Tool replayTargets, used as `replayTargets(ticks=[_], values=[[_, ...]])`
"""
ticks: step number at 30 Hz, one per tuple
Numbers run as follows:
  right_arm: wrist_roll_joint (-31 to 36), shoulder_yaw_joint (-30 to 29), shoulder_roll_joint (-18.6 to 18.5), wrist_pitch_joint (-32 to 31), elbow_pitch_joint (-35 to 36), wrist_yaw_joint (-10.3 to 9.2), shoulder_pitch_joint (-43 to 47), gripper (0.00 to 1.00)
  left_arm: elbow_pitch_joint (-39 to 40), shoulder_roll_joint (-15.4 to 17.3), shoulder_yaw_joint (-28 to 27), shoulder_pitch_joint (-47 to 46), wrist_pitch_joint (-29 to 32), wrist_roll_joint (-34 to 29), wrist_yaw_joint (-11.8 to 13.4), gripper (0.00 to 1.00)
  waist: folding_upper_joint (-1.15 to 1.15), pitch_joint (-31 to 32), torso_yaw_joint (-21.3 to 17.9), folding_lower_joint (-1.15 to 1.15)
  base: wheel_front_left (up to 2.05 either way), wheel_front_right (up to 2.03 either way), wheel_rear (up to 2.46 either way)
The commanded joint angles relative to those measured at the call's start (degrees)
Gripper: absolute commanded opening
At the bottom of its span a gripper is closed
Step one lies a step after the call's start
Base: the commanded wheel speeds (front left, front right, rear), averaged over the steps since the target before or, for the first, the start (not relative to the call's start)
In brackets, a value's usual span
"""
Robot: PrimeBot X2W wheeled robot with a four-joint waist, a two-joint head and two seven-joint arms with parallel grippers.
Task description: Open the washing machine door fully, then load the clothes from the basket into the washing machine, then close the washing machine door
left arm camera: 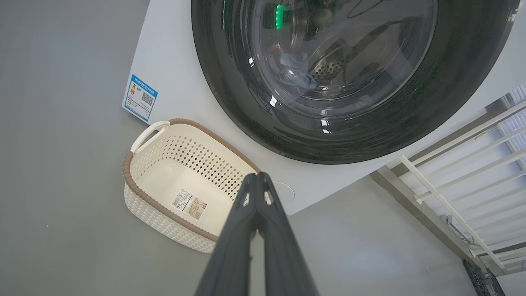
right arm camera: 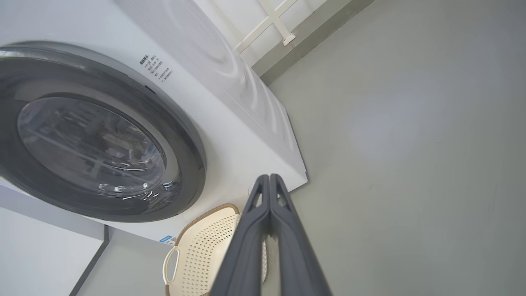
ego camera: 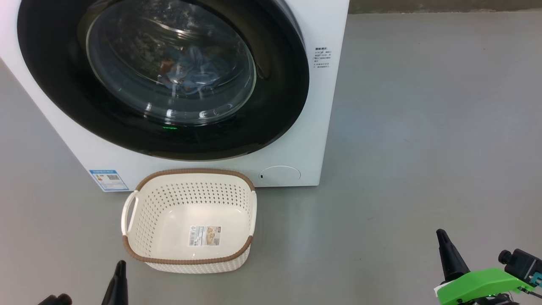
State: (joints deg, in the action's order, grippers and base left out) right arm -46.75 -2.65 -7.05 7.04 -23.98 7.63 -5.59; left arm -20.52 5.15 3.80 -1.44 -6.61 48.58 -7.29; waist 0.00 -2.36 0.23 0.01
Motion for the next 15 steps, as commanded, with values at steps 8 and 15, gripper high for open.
replayTargets(ticks=[8, 15], values=[[-5.9, -0.4, 0.3, -1.8, 2.6, -0.06, -0.8, 0.00, 2.1, 0.2, -2.2, -2.5, 1.5, 5.6, -0.1, 0.00, 0.00, 0.3, 0.0, 0.00, 0.00, 0.00, 0.00], [-9.8, -0.7, 0.6, -3.0, 3.4, -0.07, -0.8, 0.00, 2.6, 0.0, -3.0, -2.7, 2.7, 9.5, -0.1, 0.00, 0.00, 0.4, 0.0, 0.00, 0.00, 0.00, 0.00]])
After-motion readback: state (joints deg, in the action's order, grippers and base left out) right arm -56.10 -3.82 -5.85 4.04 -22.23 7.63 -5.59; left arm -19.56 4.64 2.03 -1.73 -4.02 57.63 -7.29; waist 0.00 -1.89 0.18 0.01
